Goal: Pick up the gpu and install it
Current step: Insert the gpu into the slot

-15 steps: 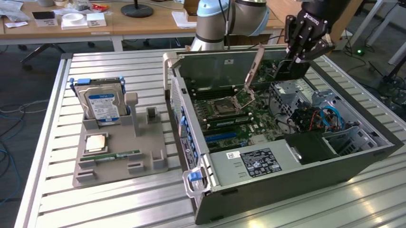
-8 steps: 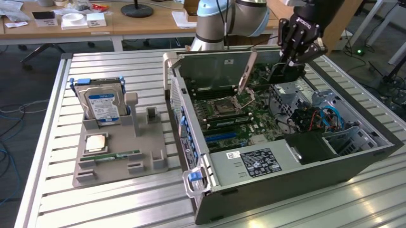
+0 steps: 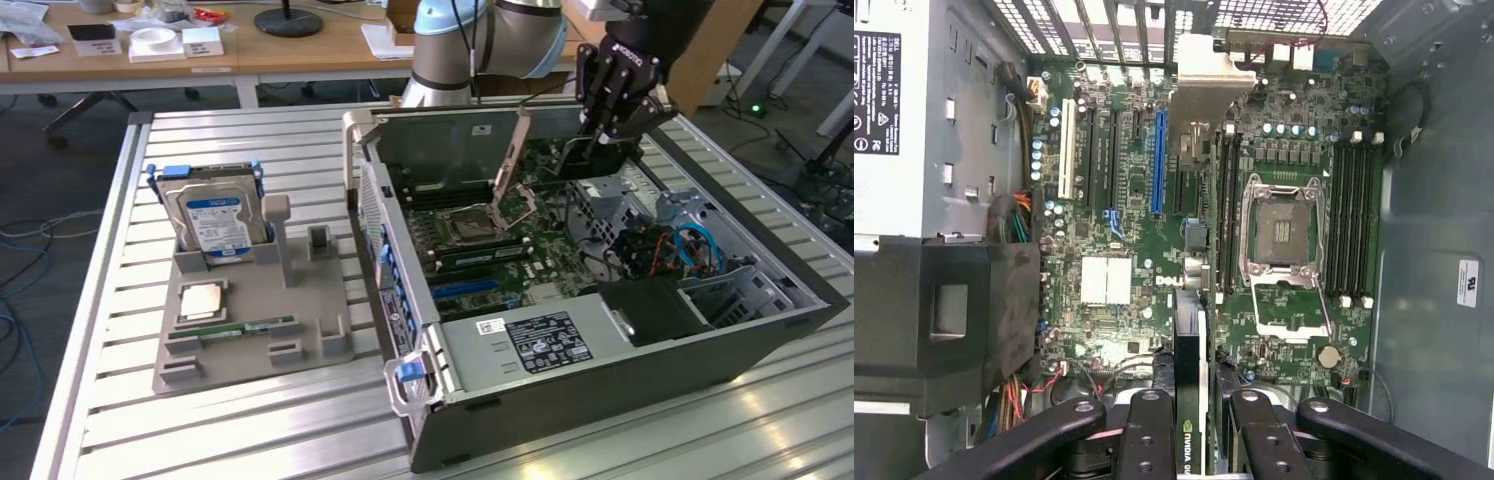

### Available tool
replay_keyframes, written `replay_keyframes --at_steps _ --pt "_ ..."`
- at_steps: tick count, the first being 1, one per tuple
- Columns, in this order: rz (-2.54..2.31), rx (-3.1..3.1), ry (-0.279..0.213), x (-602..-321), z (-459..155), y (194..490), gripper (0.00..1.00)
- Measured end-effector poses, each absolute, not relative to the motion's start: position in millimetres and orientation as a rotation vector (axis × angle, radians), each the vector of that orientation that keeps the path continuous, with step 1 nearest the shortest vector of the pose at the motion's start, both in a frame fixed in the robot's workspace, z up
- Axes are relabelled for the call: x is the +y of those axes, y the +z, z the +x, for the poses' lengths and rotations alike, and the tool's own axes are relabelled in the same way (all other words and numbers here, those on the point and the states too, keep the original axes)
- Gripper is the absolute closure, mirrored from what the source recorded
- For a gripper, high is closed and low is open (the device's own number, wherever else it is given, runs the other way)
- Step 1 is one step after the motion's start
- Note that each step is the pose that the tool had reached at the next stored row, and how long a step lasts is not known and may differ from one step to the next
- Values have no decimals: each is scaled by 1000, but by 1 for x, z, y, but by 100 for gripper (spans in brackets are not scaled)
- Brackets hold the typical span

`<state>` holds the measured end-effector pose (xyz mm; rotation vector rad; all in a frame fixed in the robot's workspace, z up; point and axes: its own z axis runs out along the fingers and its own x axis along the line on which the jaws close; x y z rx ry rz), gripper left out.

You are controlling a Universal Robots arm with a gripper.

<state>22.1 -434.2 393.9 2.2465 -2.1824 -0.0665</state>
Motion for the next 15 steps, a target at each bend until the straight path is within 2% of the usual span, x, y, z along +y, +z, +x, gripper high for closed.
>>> replay_keyframes --at_steps 15 --pt "2205 -2224 -39 -434 8 378 74"
